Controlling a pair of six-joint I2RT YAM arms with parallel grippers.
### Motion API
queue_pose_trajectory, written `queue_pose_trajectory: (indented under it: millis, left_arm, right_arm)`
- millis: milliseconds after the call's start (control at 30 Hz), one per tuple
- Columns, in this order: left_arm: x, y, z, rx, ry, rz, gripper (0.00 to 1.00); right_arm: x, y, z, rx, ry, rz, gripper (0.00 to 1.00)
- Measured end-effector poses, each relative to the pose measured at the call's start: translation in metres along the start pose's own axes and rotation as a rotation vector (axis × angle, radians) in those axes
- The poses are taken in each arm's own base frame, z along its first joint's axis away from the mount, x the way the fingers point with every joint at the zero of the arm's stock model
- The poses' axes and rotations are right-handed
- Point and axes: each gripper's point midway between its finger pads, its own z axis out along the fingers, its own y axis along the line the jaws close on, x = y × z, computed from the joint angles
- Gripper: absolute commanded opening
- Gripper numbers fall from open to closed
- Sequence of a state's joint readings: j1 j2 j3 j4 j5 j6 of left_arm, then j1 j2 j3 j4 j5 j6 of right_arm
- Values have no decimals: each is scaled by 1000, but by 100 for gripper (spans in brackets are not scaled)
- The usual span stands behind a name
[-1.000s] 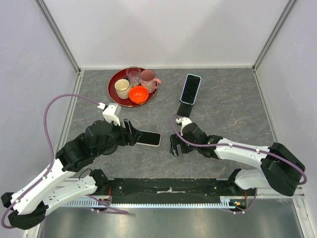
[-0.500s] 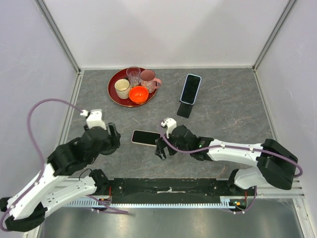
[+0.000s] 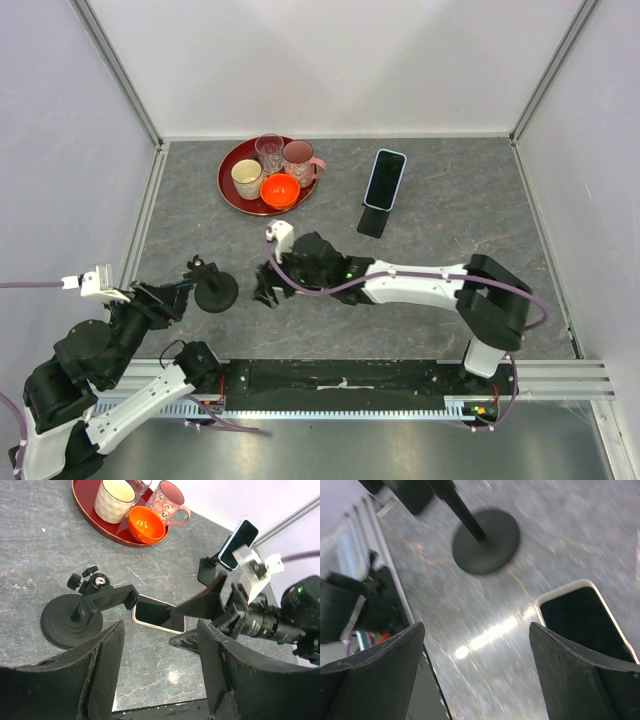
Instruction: Place the phone on the phone stand
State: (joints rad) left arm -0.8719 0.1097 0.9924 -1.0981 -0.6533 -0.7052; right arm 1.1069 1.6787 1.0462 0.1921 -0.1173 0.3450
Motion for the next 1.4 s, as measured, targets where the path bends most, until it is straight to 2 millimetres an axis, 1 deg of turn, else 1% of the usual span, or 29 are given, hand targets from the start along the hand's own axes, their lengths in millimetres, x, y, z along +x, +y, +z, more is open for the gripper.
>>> queue_pose_trajectory:
  millis: [67,167,267,333,367,400,500,567,667,733,800,867,967,1067,1100,1167,1200,1233,1400]
  left_arm:
    - [1,-1,0,5,4,-1,66]
    - [3,-3,-1,19,16,-1,66]
    - [5,-6,-1,29,28,-1,66]
    - [7,-8,-1,41,39,-8,66]
    - [7,-9,-1,46,42,-10,66]
    - [8,-11,-1,51,44,-12,66]
    - [10,-15,0,69,54,-15,66]
    - [10,-17,1,71,56,-15,66]
    - [11,-20,1,80,64,-16,66]
    - [12,-21,1,86,67,-17,66]
    - [12,-22,1,91,68,-19,66]
    - [12,-22,1,92,69,-19,66]
    - [13,-23,1,94,73,-21,66]
    - [15,-26,2,104,81,-25,66]
    - [14,-27,3,107,82,-26,66]
    - [14,-29,3,111,82,-28,66]
    - [14,-29,3,112,85,-27,66]
    - [15,-30,4,112,86,-26,66]
    - [15,-30,4,112,87,-27,65]
  right_arm:
    - [-23,18,20,-56,-35,-12,89]
    - [-50,47,42,-139,-80,-33,87]
    - [-63,64,56,-186,-106,-50,84]
    - [-66,71,65,-207,-110,-65,80]
    - [-67,72,69,-214,-110,-72,78]
    - [-67,73,74,-221,-109,-77,70]
    - [-67,73,87,-233,-105,-97,63]
    - [-66,72,94,-235,-103,-105,60]
    - [-63,69,100,-226,-99,-116,60]
    - [-63,66,101,-215,-101,-124,64]
    - [-66,65,102,-203,-105,-134,65]
    - [-70,63,102,-186,-116,-143,65]
    - [-77,61,103,-170,-132,-154,60]
    - [-82,61,106,-165,-140,-163,45]
    - [-82,61,107,-165,-138,-163,35]
    - [-84,63,110,-172,-138,-165,21]
    - [-86,63,111,-169,-141,-172,7]
    - [-88,62,112,-161,-145,-179,0]
    - [-92,61,111,-154,-129,-183,0]
